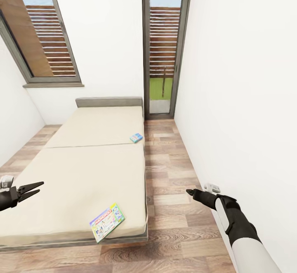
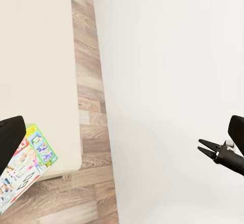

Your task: Put all the toys in the child's room - the three board games (two on the bed and one on the table), the two jigsaw puzzles on the table, and the tennis ball on the table - inside the toy box on the table in the child's room.

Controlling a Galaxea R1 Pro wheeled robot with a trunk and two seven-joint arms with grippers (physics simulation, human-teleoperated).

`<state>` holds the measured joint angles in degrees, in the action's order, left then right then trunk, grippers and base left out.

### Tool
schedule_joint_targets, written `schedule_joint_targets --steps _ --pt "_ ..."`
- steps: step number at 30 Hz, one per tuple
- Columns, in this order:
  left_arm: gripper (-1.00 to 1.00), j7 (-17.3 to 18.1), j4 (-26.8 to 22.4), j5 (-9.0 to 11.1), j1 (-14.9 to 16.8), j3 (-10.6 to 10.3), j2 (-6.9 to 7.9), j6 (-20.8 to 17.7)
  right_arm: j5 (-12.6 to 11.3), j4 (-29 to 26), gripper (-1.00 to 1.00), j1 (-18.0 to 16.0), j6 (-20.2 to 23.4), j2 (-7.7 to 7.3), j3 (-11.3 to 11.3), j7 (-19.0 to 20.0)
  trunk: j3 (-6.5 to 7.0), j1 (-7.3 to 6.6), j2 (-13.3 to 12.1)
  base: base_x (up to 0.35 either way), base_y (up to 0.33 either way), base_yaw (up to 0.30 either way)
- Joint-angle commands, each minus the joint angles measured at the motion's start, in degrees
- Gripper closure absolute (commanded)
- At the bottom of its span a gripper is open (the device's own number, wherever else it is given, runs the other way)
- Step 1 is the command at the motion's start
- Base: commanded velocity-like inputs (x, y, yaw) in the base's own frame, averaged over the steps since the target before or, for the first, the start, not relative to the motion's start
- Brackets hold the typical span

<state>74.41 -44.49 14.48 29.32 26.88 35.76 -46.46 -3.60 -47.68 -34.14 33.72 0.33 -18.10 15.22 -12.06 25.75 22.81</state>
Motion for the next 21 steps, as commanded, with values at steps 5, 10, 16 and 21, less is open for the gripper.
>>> schedule_joint_targets --steps 5,10,16,21 --pt "-1.00 0.12 0.01 0.11 0.06 0.01 0.01 -0.51 -0.37 -0.05 -1.00 -0.05 0.37 0.09 -0.18 0.08 0.36 0.04 0.11 0.000 0.000 0.000" --pt "-1.00 0.12 0.01 0.11 0.06 0.01 0.01 -0.54 -0.36 -0.05 -1.00 -0.05 0.37 0.11 -0.18 0.08 0.83 0.04 0.11 0.000 0.000 0.000" --pt "-1.00 0.12 -0.01 0.11 0.05 0.01 -0.01 -0.54 -0.36 -0.05 -1.00 -0.05 0.32 0.09 -0.18 0.08 1.40 0.04 0.11 0.000 0.000 0.000" --pt "-1.00 0.12 -0.01 0.11 0.05 0.01 -0.17 -0.52 -0.36 -0.05 -1.00 -0.05 0.30 0.09 -0.18 0.08 1.87 0.04 0.11 0.000 0.000 0.000"
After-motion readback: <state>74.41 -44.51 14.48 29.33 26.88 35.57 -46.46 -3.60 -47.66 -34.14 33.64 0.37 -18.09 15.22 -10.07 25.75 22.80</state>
